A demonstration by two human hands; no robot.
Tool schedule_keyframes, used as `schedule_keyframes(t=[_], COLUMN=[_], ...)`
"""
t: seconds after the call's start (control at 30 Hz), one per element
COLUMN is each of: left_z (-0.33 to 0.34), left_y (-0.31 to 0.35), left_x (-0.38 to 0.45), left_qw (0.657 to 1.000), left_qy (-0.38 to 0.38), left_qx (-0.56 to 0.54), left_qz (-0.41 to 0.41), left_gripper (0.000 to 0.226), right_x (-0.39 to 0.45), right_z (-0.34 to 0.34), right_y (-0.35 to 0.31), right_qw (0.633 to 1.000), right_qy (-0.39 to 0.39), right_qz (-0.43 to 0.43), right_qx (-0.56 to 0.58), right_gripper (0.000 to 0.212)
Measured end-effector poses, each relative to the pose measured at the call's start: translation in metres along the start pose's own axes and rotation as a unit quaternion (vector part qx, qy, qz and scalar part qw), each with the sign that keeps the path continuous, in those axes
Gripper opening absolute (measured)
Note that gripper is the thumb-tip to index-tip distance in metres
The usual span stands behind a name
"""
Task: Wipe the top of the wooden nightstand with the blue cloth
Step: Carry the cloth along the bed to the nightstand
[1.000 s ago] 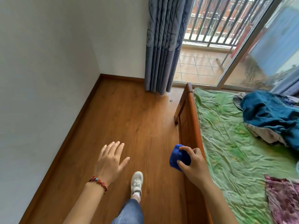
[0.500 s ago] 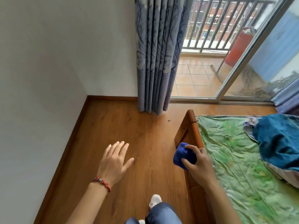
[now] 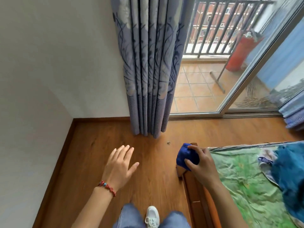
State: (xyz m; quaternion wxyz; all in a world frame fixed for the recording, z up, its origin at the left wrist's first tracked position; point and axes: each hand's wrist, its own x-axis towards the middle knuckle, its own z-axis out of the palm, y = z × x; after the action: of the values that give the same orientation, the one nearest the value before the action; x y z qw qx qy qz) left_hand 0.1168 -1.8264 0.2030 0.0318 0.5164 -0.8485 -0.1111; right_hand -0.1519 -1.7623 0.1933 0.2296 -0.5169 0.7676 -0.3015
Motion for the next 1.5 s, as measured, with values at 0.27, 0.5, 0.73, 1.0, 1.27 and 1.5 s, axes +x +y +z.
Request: schedule_keyframes(t=[0.27,0.5,0.73,1.0,1.27,1.5], left_z=[-0.006,-0.010,-0.007,0.033,0.058,0.083], left_y=[-0.019,-0.027,0.010,0.100,0.223,0.317], left_x=[0.163,0.303,0.424,0.522,0.592,0.642], left_qw=[0.996,0.977,0.927,0.879,0.829,0.789], left_qy=[-0.005,0.031,0.046,-0.007,-0.075,-0.124], left_qx=[0.008,0.002,0.004,0.013,-0.006,-0.006], left_qz=[0.088,0.213,0.373,0.477,0.554,0.601], left_gripper=[0.081,0.050,0.059,0.058,0.055,0.073], right_x=[0.124,0.210,0.275,0.312,0.312,0.311], right_z=[0.006,0.010,-0.004,-0.045,-0.103,-0.143], right_y=[-0.005,-0.010,0.000,0.065,0.124,0.165], right_qw=[0.998,0.986,0.960,0.916,0.861,0.795], right_qy=[0.032,0.090,0.173,0.240,0.318,0.392], right_qz=[0.059,0.141,0.221,0.320,0.394,0.460], right_qx=[-0.001,-0.005,0.012,0.018,0.054,0.050], right_gripper=[0.042,0.042,0.041,0.041,0.039,0.039])
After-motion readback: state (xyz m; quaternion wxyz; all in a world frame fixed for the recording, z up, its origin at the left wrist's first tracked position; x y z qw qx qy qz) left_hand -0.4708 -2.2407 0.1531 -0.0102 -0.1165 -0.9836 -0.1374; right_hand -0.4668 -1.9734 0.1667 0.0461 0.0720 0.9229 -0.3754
